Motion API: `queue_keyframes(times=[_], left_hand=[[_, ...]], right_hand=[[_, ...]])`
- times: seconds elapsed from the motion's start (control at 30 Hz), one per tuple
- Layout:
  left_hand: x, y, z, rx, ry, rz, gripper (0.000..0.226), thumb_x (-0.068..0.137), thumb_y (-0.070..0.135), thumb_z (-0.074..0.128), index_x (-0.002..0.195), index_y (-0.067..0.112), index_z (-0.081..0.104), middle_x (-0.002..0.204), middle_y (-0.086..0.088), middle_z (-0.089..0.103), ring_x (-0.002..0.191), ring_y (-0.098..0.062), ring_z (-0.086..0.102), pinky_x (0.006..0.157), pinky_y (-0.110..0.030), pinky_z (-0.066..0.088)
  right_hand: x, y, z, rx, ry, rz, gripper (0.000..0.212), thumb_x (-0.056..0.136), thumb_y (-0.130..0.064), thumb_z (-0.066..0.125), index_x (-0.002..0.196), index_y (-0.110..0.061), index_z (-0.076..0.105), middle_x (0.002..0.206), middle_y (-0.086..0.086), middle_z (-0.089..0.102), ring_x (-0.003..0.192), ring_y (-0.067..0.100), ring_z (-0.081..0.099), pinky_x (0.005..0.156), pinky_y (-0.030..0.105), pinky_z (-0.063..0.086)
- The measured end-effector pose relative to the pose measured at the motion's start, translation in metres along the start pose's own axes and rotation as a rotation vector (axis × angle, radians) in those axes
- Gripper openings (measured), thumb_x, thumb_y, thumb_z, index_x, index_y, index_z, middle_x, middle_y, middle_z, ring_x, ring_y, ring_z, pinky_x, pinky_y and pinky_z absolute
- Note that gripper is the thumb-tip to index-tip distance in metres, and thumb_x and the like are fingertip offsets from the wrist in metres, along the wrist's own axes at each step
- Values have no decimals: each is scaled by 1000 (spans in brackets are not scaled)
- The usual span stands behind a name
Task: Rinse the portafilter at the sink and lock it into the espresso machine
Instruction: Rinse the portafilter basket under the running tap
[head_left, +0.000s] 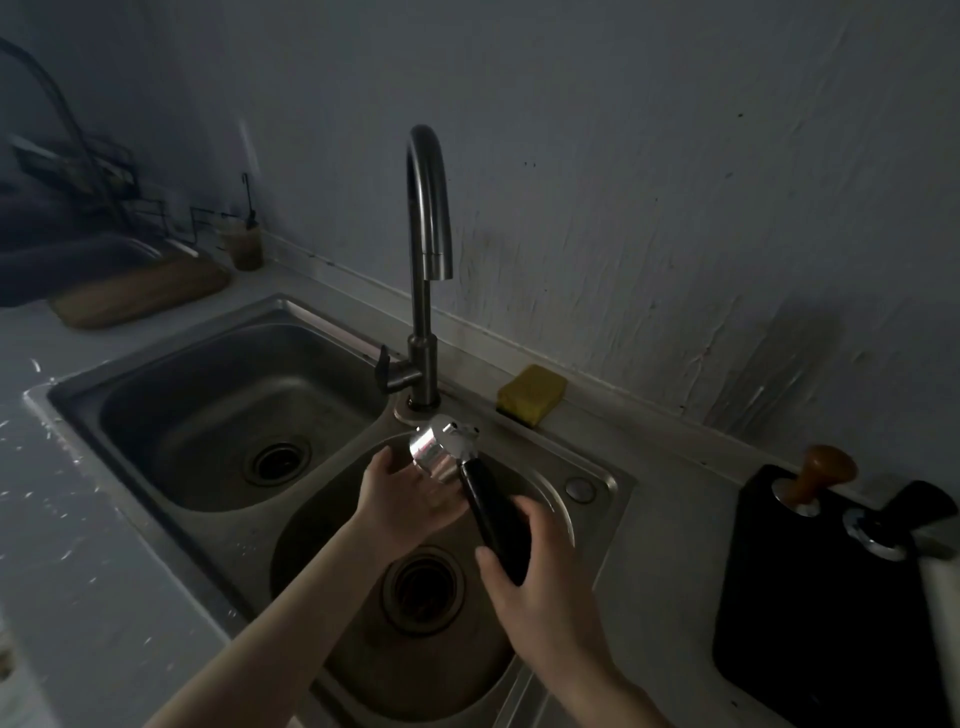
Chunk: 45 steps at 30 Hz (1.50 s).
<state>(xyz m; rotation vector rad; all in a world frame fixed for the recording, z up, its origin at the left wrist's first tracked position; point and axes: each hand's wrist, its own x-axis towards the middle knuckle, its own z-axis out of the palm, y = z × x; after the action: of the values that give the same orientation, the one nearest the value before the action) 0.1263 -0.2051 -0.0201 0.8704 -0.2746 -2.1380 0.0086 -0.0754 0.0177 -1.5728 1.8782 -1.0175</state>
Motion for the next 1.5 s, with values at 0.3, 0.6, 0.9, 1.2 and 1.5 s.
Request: queue_keyframes(times=[0.3,0.6,0.9,1.2,1.5], left_hand=[[3,-1,7,32,-38,-18,50,91,43,24,105,4,53,93,-13,59,94,-28,56,75,-45,42],[4,2,17,-8,-67,-7,53,90,46,24,90,7,60,81,-17,70,76,-31,67,78,-45,43],[11,-1,11,62,-48,-32,48,88,45,34,102,7,58,104,-15,61,94,-30,58,83,-44,46],[6,2,10,425,-103,3,20,86,16,48,95,16,65,88,-4,65,69,-15,61,63,-24,53],[4,-4,12,561,-6,135,31,87,14,48,116,12,61,102,-7,65,88,-18,59,68,-23,45]], right_hand=[[0,3,0,17,26,27,50,86,-35,56,131,-27,38,122,-9,50,96,-1,49,65,7,42],[-4,1,-5,-66,14,-8,52,88,-36,53,134,-28,32,128,-9,45,98,0,49,64,5,39],[-1,12,-3,88,-58,131,42,86,-32,56,125,-24,45,102,-5,58,81,3,56,59,9,41],[0,7,-15,803,-281,755,30,90,-33,46,79,-12,63,69,3,65,47,10,55,45,21,44],[-12,7,-5,654,-218,729,39,89,-41,47,95,-4,57,53,3,54,31,10,49,34,16,39]])
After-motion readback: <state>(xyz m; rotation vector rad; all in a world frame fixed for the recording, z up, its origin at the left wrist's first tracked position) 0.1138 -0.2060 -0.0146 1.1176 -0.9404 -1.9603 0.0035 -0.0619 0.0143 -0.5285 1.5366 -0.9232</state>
